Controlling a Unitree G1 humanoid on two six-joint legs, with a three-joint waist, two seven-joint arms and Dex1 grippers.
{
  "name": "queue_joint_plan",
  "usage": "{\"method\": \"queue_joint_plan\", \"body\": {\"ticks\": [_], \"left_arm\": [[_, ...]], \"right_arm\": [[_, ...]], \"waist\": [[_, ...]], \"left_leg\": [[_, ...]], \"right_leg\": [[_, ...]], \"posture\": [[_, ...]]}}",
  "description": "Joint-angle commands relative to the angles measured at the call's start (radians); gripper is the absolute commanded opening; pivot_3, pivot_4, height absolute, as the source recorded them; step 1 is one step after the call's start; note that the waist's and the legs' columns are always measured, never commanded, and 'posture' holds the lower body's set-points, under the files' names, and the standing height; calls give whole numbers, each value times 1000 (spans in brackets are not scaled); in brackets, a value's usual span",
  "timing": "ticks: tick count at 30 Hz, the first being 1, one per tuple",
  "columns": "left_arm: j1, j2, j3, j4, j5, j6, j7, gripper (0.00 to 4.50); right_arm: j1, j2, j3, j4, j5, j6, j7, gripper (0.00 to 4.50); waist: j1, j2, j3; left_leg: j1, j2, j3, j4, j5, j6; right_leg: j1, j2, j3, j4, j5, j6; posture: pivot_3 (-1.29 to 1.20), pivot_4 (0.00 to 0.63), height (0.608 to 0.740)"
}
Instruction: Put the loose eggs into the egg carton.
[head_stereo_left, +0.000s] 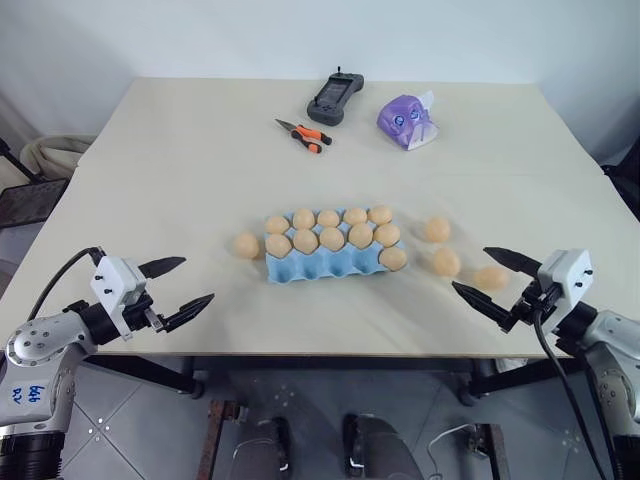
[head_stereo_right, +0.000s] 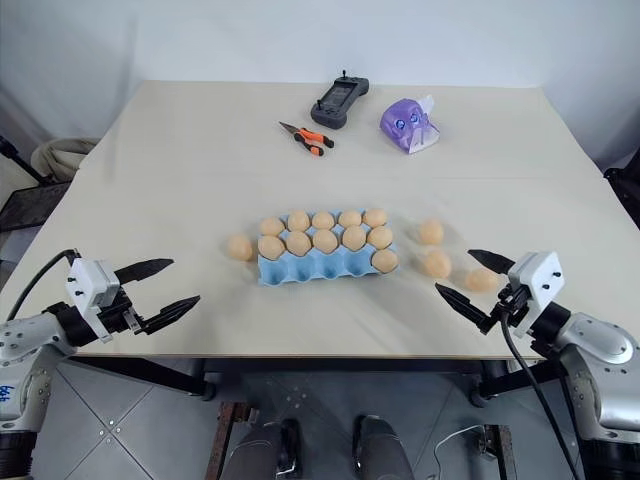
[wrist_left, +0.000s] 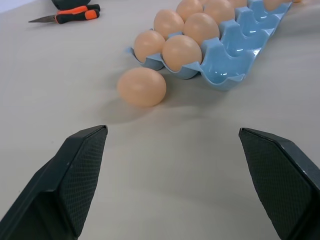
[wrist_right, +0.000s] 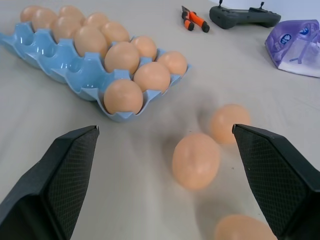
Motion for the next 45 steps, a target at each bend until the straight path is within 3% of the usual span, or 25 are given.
{"method": "queue_joint_plan", "body": {"ticks": [1, 8, 13, 22, 27, 31, 35, 37, 40, 45], "left_arm": [[-1, 10, 11, -23, 12, -14, 12, 4485], [-142, -36, -54, -10, -24, 28, 4, 4485], [-252, -54, -150, 10, -48, 24, -123, 4485], [-399, -69, -231, 86, -87, 57, -283, 4485], [-403, -90, -236, 63, -100, 96, -282, 4485], [-377, -98, -239, 25, -97, 108, -272, 4485], [-341, -103, -219, -20, -109, 127, -238, 4485], [-324, -101, -206, -38, -113, 136, -220, 4485], [-293, -96, -190, -65, -111, 140, -201, 4500], [-265, -97, -173, -98, -115, 149, -172, 4500]], "right_arm": [[4, 10, -31, -15, 4, -21, -27, 4500], [125, 23, -166, -32, 15, -41, -98, 4500], [272, 59, -254, -57, 27, -57, -120, 4500], [341, 50, -252, -34, 19, -65, -87, 4500], [196, -25, -178, 76, -14, -37, -43, 4500], [4, -87, -67, 262, -84, -33, 10, 4500], [-143, -93, 11, 427, -121, -25, 50, 4500], [-193, -87, 41, 487, -140, -49, 71, 4500], [-258, -73, 86, 562, -168, -63, 79, 3898], [-289, -53, 88, 593, -167, -117, 89, 2244]], "waist": [[1, 0, 0], [12, 1, 0], [22, 0, -1], [-3, 0, -1], [-9, 0, -1], [-9, 0, -1], [-6, 0, -1], [-1, 0, -1], [0, 1, -1], [0, 1, -1]], "left_leg": [[0, 0, 0, 0, 0, 0], [0, 0, 0, 1, 0, 0], [0, 0, 0, 2, 0, 0], [5, 2, 1, 6, 0, 0], [7, 1, 2, 8, 0, 1], [8, 1, 2, 8, 0, 2], [7, 1, 2, 8, 0, 2], [7, 1, 2, 8, 0, 2], [6, 1, 1, 8, 0, 2], [6, 1, 1, 8, 0, 1]], "right_leg": [[0, 0, 0, 0, 0, 0], [1, -1, -3, 0, 1, 3], [4, -1, -3, -1, 3, 6], [8, 2, -2, 0, 3, 5], [10, 2, 0, 0, 3, 4], [10, 2, 0, 1, -4, -8], [10, 2, 0, 2, -2, -5], [9, 2, 0, 3, 4, 6], [8, 2, -1, 3, 3, 5], [9, 2, -1, 3, 4, 6]], "posture": [[0, 150, 740], [0, 150, 740], [0, 150, 740], [0, 150, 740], [0, 150, 740], [0, 150, 740], [0, 150, 740], [0, 150, 740], [0, 150, 740], [0, 150, 740]]}}
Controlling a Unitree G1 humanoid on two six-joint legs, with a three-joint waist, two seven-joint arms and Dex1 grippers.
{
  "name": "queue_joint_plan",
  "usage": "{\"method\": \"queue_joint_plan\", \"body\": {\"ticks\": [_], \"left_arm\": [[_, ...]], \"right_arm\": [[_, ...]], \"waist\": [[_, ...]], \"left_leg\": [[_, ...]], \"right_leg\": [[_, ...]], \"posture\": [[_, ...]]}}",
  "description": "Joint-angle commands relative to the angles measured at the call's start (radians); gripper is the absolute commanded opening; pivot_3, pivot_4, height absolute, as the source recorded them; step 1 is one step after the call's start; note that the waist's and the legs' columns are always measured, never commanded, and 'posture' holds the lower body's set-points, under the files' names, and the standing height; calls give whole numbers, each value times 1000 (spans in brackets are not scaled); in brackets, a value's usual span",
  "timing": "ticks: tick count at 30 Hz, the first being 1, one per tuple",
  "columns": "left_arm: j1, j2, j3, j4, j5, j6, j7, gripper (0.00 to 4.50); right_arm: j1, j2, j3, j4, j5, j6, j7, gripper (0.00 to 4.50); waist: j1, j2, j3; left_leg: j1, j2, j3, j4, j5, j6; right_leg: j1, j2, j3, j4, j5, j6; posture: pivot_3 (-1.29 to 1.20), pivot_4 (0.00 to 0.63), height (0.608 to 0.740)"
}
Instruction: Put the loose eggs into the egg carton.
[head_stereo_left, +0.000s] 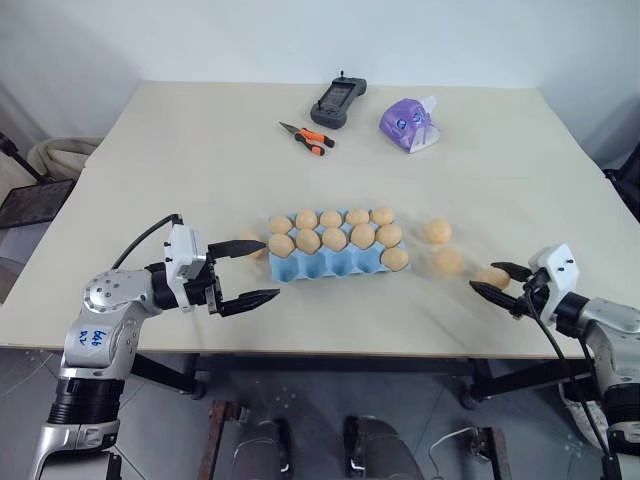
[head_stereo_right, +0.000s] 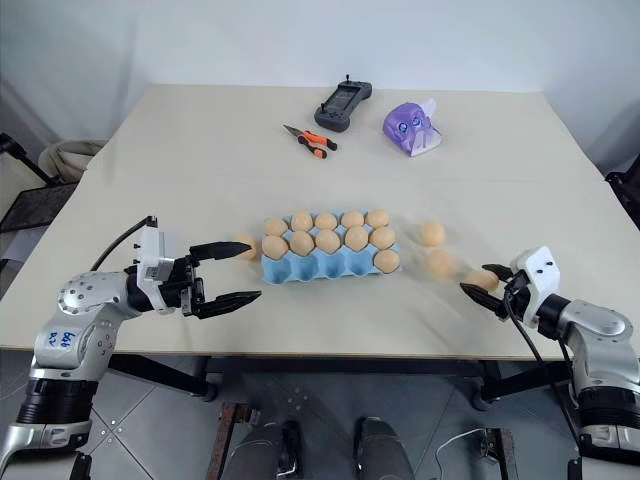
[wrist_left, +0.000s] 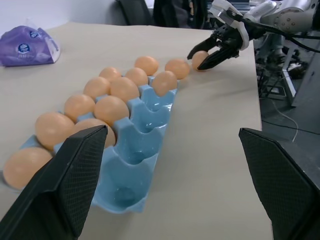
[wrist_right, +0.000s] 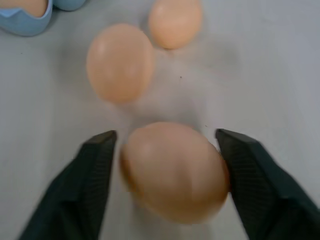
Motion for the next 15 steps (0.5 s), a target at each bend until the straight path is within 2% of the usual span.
{"method": "queue_joint_plan", "body": {"ticks": [1, 4, 9, 12, 15], "left_arm": [[8, 6, 36, -53, -27, 2, 28, 4500], [22, 7, 48, -60, -28, 2, 43, 4500], [57, 4, 82, -72, -40, 15, 86, 4500], [58, -29, 144, -50, -86, 57, 169, 4500], [82, -15, 170, -11, -50, 21, 179, 4500]], "right_arm": [[-6, 0, -22, -16, 18, -27, 12, 2120], [5, -7, -44, -79, 51, 0, 12, 2046], [-37, -7, -54, -390, 208, 214, -7, 2046], [-124, 42, 18, -531, 246, 328, -57, 2046], [-201, 130, 172, -582, 167, 377, -111, 2046]], "waist": [[0, 0, 0], [0, 0, 0], [-10, 1, 1], [-21, 1, 1], [-27, 0, 0]], "left_leg": [[0, 0, 0, 0, 0, 0], [0, 0, 0, 0, 0, 0], [0, 1, 0, -1, 0, 0], [0, 2, 0, -1, 0, 0], [1, 3, -1, -1, 0, -1]], "right_leg": [[0, 0, 0, 0, 0, 0], [0, 0, 0, 0, 0, 0], [-1, 0, 1, 1, 0, 0], [-2, 0, 1, 3, 0, -1], [-1, 0, -1, 2, 0, -2]], "posture": [[0, 150, 740], [0, 150, 740], [0, 150, 740], [0, 150, 740], [0, 150, 740]]}}
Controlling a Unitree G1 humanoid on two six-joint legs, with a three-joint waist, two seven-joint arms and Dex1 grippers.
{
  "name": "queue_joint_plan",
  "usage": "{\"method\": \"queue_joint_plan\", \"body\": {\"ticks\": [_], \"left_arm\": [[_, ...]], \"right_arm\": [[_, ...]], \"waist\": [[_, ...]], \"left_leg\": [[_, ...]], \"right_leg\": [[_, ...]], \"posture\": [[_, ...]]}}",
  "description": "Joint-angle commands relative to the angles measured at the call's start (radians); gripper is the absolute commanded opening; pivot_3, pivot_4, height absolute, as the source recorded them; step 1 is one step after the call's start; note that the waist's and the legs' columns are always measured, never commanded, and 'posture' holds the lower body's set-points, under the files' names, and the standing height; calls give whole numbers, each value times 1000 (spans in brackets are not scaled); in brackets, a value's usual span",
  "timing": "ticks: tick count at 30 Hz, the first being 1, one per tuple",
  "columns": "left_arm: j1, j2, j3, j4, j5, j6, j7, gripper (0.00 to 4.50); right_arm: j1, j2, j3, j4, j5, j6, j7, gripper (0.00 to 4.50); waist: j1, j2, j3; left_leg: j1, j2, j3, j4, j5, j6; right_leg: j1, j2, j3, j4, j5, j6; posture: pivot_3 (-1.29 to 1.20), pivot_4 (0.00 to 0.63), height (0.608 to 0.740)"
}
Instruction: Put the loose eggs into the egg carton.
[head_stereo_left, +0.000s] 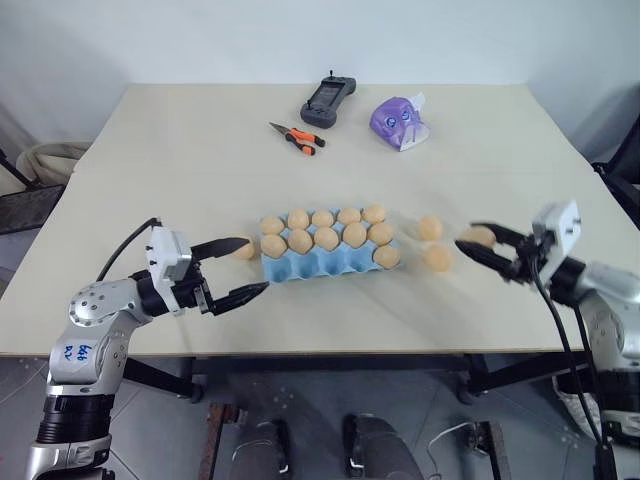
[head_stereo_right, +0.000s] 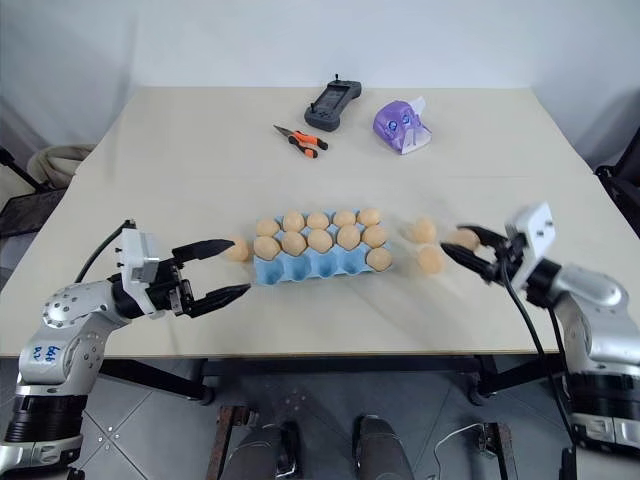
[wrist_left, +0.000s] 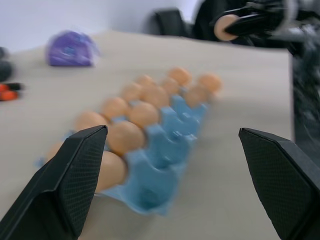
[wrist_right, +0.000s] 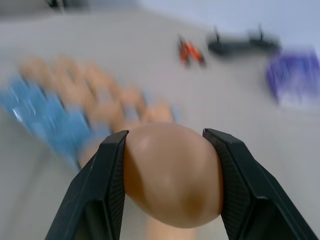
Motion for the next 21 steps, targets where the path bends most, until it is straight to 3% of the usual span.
{"method": "queue_joint_plan", "body": {"ticks": [1, 6, 12, 13, 18, 21], "left_arm": [[27, 20, 52, 24, 11, -37, 16, 4500], [87, 58, 64, 29, 40, -82, -5, 4500], [118, 66, 73, -31, 26, -73, 9, 4500], [123, 67, 72, -43, 24, -71, 9, 4500], [117, 62, 41, -82, 22, -62, 3, 4500], [101, 59, 15, -93, 21, -52, -9, 4500]], "right_arm": [[-57, 91, 153, -60, -65, 57, -65, 2046], [-107, 218, 278, 28, -162, 38, -118, 2046], [-111, 255, 286, 135, -200, -29, -97, 2046], [-109, 250, 286, 138, -202, -47, -81, 2744], [-84, 241, 238, 76, -148, -67, -30, 4418], [-42, 214, 195, 4, -102, -55, 3, 4486]], "waist": [[-5, -1, -1], [2, -1, -1], [9, -1, -1], [7, -1, -1], [0, -1, 0], [1, -1, -1]], "left_leg": [[0, 0, 0, -1, 0, 0], [-12, -1, 0, -1, 0, -2], [-20, -2, 1, 0, 0, 0], [-20, -2, 1, 0, 0, 0], [-19, -1, 1, 0, 0, -1], [-18, -1, 0, 0, 0, -1]], "right_leg": [[0, 0, 0, 0, 0, -1], [-11, -2, 0, 0, 0, -1], [-17, -4, -4, -2, 0, 0], [-17, -4, -4, -2, 0, 0], [-17, -3, -5, 1, 0, 0], [-16, -2, -5, 1, 0, 0]], "posture": [[0, 150, 740], [0, 150, 740], [0, 150, 740], [0, 150, 740], [0, 150, 740], [0, 150, 740]]}}
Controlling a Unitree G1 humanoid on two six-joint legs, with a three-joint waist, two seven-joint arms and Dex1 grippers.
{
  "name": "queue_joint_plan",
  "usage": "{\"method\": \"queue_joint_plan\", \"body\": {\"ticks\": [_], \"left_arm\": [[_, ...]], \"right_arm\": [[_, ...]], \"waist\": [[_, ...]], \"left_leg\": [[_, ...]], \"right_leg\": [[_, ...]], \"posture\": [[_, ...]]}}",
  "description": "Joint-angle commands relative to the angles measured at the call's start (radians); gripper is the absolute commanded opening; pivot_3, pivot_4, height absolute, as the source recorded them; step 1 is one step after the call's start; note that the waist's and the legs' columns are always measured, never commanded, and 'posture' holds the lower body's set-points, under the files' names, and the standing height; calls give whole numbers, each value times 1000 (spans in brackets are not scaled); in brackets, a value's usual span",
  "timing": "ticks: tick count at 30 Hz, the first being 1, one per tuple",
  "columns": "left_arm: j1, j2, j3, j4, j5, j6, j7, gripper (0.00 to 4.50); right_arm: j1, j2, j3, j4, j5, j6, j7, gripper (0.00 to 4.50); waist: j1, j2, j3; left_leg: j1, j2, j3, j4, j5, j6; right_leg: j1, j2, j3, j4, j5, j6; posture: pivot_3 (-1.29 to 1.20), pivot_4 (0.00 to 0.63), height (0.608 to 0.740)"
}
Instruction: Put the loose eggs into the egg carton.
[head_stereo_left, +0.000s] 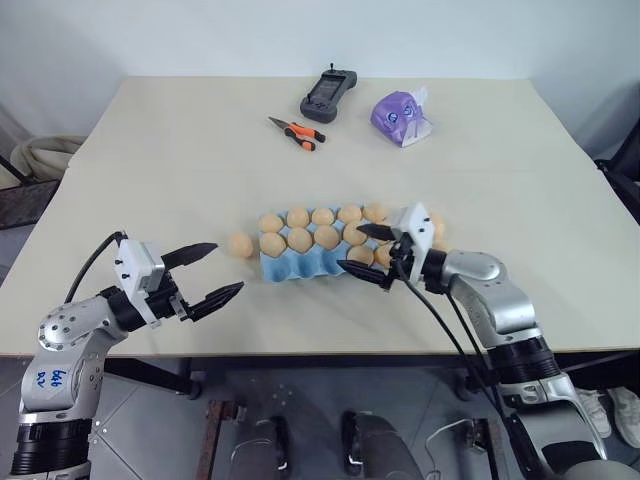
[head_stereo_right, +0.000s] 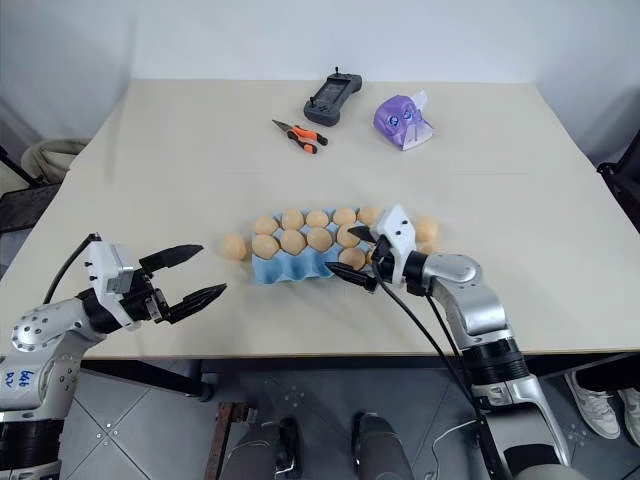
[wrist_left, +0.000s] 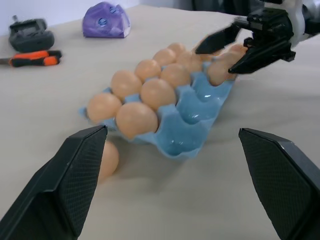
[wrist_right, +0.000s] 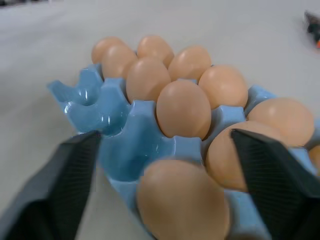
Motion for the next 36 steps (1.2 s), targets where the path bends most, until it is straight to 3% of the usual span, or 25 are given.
{"method": "queue_joint_plan", "body": {"ticks": [1, 8, 13, 17, 19, 21, 26, 29, 36], "left_arm": [[-30, 2, -31, -42, -21, 8, -17, 4500], [-74, -3, -136, 19, 29, -41, -90, 4500], [-102, -15, -156, 88, 51, -78, -107, 4500], [-119, -18, -153, 134, 58, -100, -107, 4500], [-124, -16, -147, 161, 61, -113, -108, 4500], [-127, -10, -146, 178, 63, -123, -115, 4500], [-138, 0, -142, 188, 59, -128, -122, 4500], [-139, 1, -136, 178, 49, -117, -120, 4500], [-130, -18, -159, 70, 20, -64, -104, 4500]], "right_arm": [[61, -48, -92, -127, 78, -12, 40, 4486], [425, -142, -351, -234, 59, -126, -39, 4486], [641, -115, -513, -198, 48, -264, -104, 4486], [765, -92, -576, -186, 42, -331, -135, 4486], [809, -74, -594, -190, 56, -342, -151, 4486], [849, -59, -601, -174, 48, -376, -153, 4486], [827, -52, -570, -154, 50, -395, -170, 4486], [770, -108, -496, -173, 18, -344, -133, 4486], [484, -181, -365, -100, 10, -139, -148, 4486]], "waist": [[0, 0, 0], [30, 0, 0], [22, 0, 0], [18, 0, 0], [17, 0, 0], [18, 0, 0], [17, 0, 0], [14, 0, 0], [9, 1, 0]], "left_leg": [[0, 0, 0, 0, 0, 0], [0, -1, 0, 0, -1, 1], [4, 0, 2, 1, 0, 1], [11, 2, 1, 0, -1, 0], [12, 3, 1, 0, -1, 0], [13, 4, 1, 0, -1, 0], [12, 4, 1, 0, -1, 0], [12, 4, 1, -1, -1, 0], [12, 4, 1, -1, -1, 0]], "right_leg": [[0, 0, 0, 0, 0, 0], [2, 0, -1, -3, 0, 0], [4, 1, 1, -2, 0, 1], [10, 3, 1, -3, 0, -2], [12, 4, 1, -6, -7, -17], [14, 4, 0, -7, -7, -17], [14, 3, 1, -8, -7, -16], [14, 3, 1, -8, -7, -17], [13, 2, 0, -7, -7, -17]], "posture": [[0, 150, 740], [0, 150, 740], [0, 150, 740], [0, 150, 740], [0, 150, 740], [0, 150, 740], [0, 150, 740], [0, 150, 740], [0, 150, 740]]}}
